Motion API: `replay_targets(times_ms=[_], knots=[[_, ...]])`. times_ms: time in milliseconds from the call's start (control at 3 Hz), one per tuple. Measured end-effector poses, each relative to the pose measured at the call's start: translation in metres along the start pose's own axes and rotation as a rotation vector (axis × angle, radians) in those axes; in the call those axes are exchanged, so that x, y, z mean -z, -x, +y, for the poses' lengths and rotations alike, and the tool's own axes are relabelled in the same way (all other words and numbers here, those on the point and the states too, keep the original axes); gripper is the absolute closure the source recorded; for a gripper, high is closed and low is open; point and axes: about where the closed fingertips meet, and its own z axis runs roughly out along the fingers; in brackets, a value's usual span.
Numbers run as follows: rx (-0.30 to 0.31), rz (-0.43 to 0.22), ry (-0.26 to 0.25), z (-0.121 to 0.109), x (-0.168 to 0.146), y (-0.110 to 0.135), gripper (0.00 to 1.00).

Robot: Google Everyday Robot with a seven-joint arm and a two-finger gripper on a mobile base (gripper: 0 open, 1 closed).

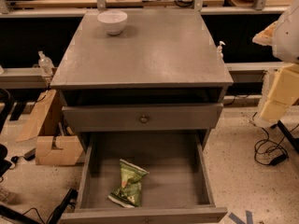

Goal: Pick green jalapeno chip bag from middle drawer and place on counter

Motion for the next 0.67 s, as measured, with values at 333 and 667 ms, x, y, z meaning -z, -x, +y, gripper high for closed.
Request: replay_targets(times_ms=[333,667], knots=[[0.000,0.000,0.000,0.000,0.000,0.000,0.00],[-0.009,-0.098,-0.005,0.004,-0.027,0.007,0.00]])
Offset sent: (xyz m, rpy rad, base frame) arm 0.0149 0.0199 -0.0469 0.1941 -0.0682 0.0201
